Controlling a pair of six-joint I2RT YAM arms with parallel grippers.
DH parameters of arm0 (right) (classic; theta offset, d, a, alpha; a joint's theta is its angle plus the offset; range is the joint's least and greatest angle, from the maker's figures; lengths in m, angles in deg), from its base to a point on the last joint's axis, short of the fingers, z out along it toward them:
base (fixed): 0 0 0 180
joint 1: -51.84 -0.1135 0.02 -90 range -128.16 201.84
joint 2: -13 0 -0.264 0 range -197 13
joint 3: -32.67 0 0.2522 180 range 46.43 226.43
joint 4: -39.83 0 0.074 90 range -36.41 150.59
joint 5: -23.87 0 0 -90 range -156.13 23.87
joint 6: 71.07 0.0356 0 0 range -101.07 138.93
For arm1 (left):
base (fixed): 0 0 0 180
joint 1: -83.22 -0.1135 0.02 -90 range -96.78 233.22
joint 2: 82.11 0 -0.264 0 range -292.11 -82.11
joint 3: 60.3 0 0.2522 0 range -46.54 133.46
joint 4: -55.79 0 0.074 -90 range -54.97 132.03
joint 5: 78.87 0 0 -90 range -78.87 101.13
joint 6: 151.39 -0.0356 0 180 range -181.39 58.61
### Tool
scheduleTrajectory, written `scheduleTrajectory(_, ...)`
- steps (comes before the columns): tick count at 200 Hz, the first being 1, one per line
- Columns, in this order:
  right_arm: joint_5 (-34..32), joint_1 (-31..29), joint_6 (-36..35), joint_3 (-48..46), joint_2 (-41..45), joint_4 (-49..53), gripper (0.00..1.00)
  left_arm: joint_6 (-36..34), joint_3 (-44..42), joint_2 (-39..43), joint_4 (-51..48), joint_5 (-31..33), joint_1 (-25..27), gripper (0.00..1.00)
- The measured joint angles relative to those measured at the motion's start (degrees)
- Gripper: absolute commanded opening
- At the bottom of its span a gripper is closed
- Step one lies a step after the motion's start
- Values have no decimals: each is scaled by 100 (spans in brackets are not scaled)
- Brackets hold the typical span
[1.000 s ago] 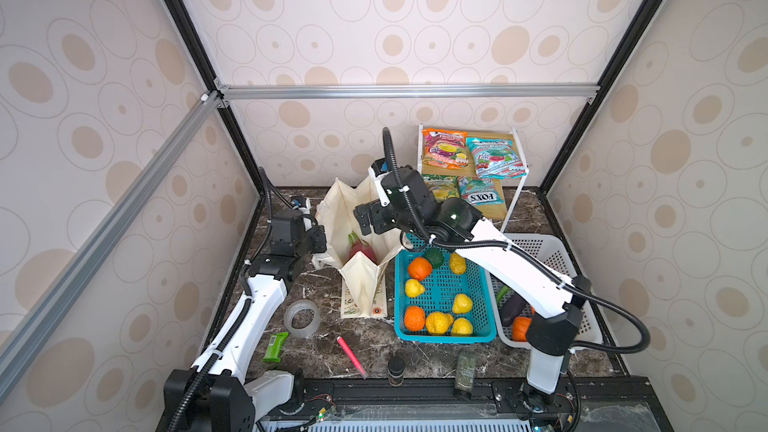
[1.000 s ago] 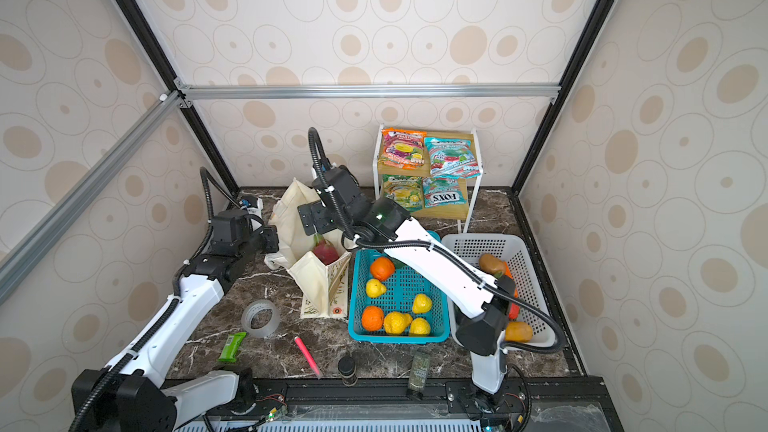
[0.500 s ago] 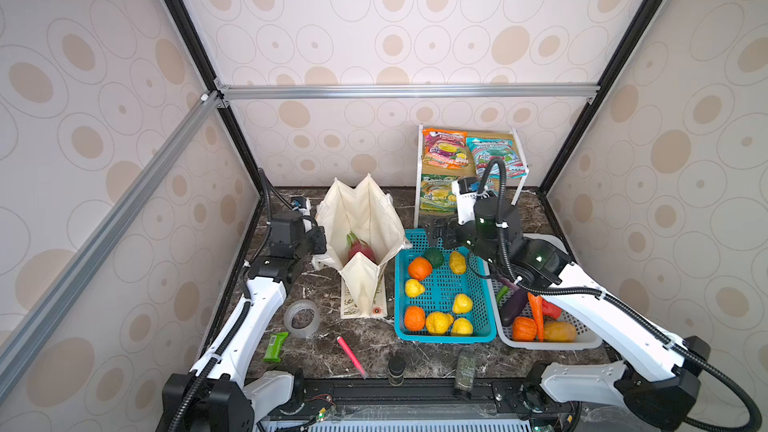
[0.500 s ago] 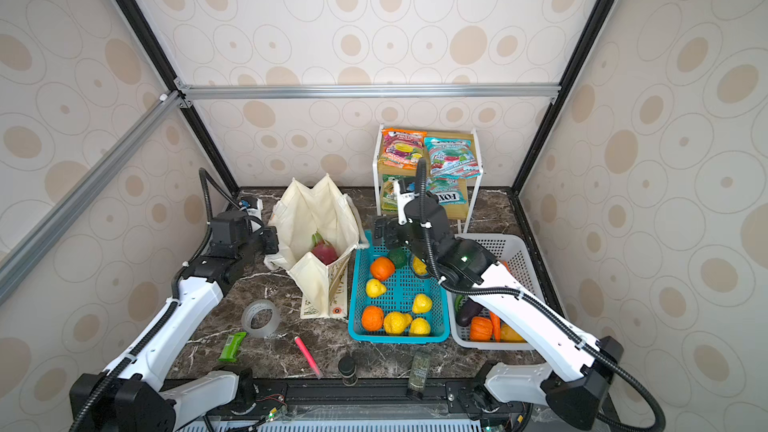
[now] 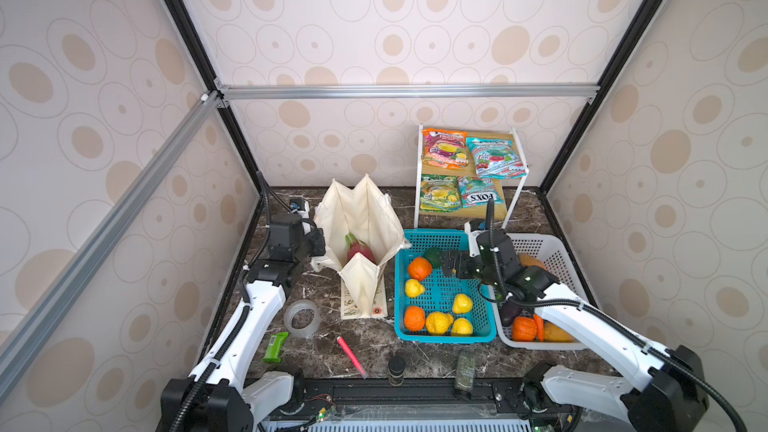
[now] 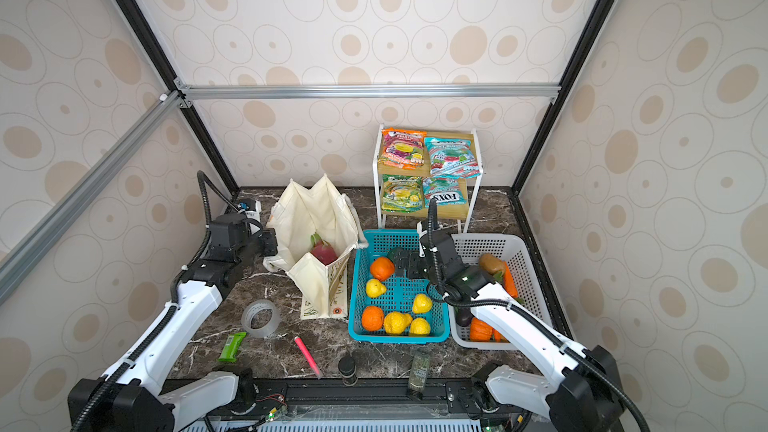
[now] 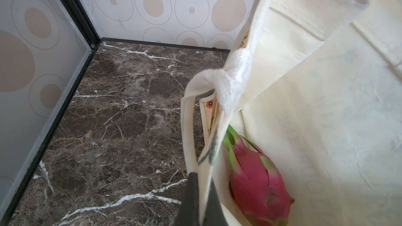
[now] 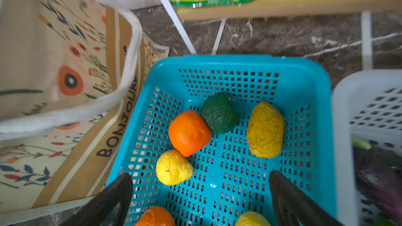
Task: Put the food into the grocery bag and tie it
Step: 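Open the right gripper and withdraw it back over the teal basket, then lower the right gripper and grasp the yellow lemon beside the orange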
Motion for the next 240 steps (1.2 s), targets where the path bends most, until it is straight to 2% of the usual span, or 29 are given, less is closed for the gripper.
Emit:
scheduleTrajectory(35, 472, 0, 181, -7, -831, -173, 97, 0, -83, 44, 85, 57, 0, 0)
scheduleTrajectory(65, 824, 0, 295, -157, -1110, -584, 94, 0, -85, 44, 103, 52, 0, 0)
scheduleTrajectory(123, 1497, 0, 35, -581, -1690, -1532, 82, 0, -94, 48, 118, 33, -2, 0)
scheduleTrajectory(141, 1725, 0, -72, -654, -1878, -1790, 75, 0, -96, 50, 120, 28, -2, 0)
scheduleTrajectory(178, 2135, -7, -219, -807, -2225, -2483, 69, 0, -101, 50, 136, -13, -2, 0)
scheduleTrajectory(212, 2367, -22, -315, -807, -2643, -2935, 69, 2, -105, 50, 160, -37, -2, 0)
scheduleTrajectory(240, 2347, -136, -503, -804, -2699, -3056, 75, 2, -105, 50, 175, -55, -2, 0)
